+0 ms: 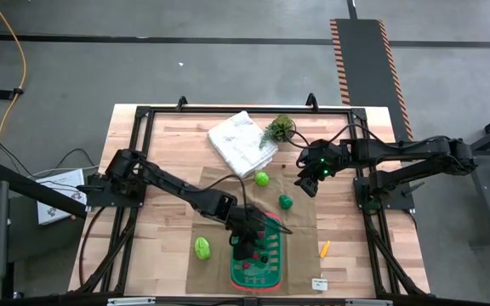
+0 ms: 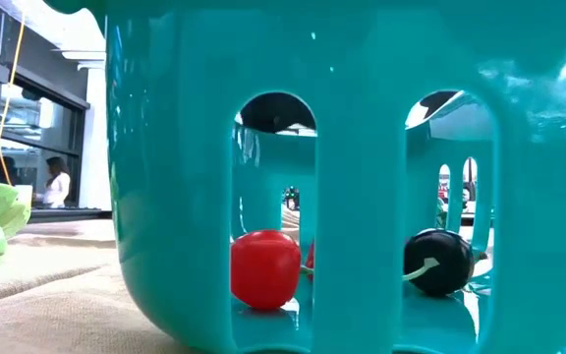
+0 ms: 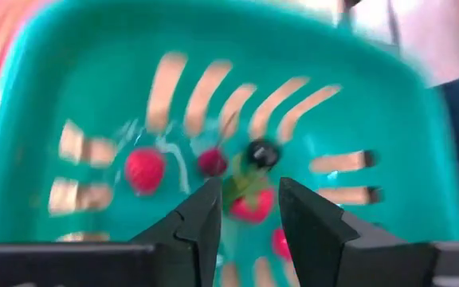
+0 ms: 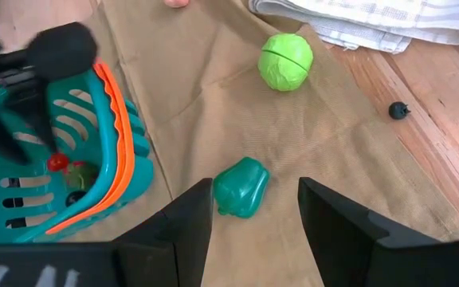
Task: Pick and placing Produce into tupperware
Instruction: Put the yellow corn into the blue bin
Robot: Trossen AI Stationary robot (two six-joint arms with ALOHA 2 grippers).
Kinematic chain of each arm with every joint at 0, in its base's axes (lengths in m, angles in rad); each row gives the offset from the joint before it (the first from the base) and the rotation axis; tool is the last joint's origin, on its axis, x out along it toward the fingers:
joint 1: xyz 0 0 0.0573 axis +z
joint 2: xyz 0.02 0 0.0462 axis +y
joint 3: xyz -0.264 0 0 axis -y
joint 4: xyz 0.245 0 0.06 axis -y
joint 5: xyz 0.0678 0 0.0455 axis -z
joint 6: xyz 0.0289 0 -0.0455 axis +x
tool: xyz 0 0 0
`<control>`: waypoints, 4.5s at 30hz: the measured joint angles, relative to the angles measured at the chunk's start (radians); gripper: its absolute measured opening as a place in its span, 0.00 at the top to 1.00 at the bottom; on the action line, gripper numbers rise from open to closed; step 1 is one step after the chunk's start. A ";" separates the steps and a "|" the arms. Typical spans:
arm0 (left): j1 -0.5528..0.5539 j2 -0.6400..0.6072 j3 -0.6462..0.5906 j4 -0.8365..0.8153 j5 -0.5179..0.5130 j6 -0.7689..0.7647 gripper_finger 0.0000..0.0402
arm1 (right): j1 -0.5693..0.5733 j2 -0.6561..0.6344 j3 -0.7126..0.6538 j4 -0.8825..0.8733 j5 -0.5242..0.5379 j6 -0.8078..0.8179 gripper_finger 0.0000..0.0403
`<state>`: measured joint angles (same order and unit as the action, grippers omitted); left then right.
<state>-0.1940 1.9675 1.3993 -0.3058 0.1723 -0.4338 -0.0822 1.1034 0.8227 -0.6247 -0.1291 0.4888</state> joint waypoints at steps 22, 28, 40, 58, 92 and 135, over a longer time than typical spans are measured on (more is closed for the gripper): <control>0.131 -0.002 0.385 -0.690 -0.042 0.168 0.98 | 0.000 -0.188 -0.001 -0.144 0.021 -0.030 0.56; 0.136 -0.021 0.389 -0.793 -0.070 0.188 1.00 | 0.000 -0.234 -0.001 -0.208 0.024 -0.015 0.56; 0.137 -0.174 0.388 -1.041 -0.287 0.213 1.00 | 0.156 -0.270 -0.001 -0.290 0.094 0.204 0.56; 0.246 -0.707 -0.029 -0.946 -0.328 0.180 0.99 | 0.667 -0.011 0.003 -0.259 0.164 1.406 0.56; 0.246 -0.845 -0.413 -0.832 -0.135 0.272 0.99 | 0.737 0.402 0.371 -0.693 0.064 1.841 0.56; 0.246 -0.877 -0.413 -0.848 -0.135 0.272 0.99 | 0.737 0.101 -0.216 0.003 -0.020 1.871 0.56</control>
<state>0.0521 1.0905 0.9867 -1.1540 0.0372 -0.1616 0.6549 1.2049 0.6064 -0.6214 -0.1488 2.3597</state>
